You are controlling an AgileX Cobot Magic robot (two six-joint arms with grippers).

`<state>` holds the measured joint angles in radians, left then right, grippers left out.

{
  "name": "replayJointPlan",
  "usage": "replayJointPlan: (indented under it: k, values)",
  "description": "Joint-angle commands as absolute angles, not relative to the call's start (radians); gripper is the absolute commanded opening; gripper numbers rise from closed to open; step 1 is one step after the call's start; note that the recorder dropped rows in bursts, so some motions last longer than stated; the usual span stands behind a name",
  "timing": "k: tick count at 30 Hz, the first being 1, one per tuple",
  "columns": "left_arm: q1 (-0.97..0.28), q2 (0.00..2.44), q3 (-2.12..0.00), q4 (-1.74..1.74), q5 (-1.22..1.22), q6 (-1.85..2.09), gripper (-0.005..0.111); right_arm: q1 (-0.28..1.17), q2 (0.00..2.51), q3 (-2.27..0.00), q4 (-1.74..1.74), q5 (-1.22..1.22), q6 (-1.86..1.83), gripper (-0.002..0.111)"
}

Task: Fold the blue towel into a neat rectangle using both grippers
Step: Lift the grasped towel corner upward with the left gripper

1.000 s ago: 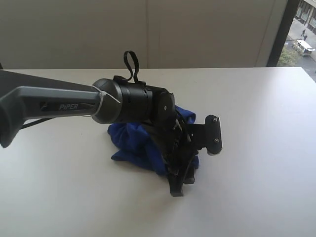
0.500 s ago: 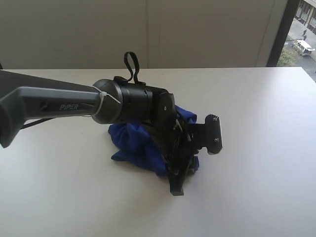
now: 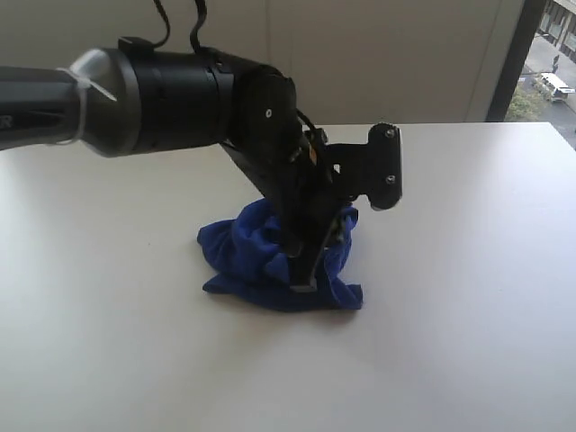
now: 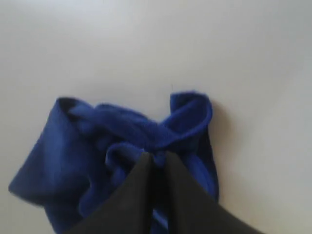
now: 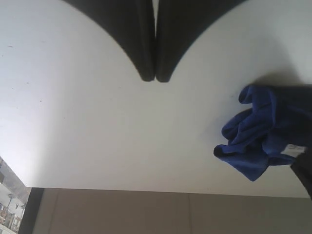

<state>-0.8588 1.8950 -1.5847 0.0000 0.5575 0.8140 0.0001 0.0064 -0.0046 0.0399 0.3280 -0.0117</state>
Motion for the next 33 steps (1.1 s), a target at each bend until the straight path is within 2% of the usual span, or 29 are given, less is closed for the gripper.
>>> replayJointPlan:
  k: [1,7,14,17,21,23,25,33]
  values:
    - [-0.86,1.872,-1.579,0.222,0.741,0.597,0.015,0.003,0.0,0.0,0.033,0.313,-0.023,0.0]
    - [-0.86,1.892,-1.577,0.356,0.937,0.445,0.015,0.003,0.0,0.0,0.033,0.313,-0.023,0.0]
    - [-0.848,1.923,-1.577,0.344,0.942,0.382,0.017,0.003,0.0,0.0,0.033,0.313,-0.023,0.0]
    - [-0.825,1.944,-1.577,0.312,0.936,0.339,0.028,0.003,0.0,0.0,0.033,0.313,-0.023,0.0]
    - [-0.775,1.973,-1.577,0.241,0.914,0.289,0.058,0.003,0.0,0.0,0.033,0.313,-0.023,0.0]
    - [-0.747,1.985,-1.577,0.224,0.886,0.229,0.069,0.003,0.0,0.0,0.033,0.313,-0.023,0.0]
    - [-0.727,1.993,-1.577,0.197,0.867,0.172,0.073,0.003,0.0,0.0,0.033,0.313,-0.023,0.0]
    - [-0.7,2.013,-1.577,0.05,0.847,0.153,0.072,0.003,0.0,0.0,0.033,0.313,-0.023,0.0]
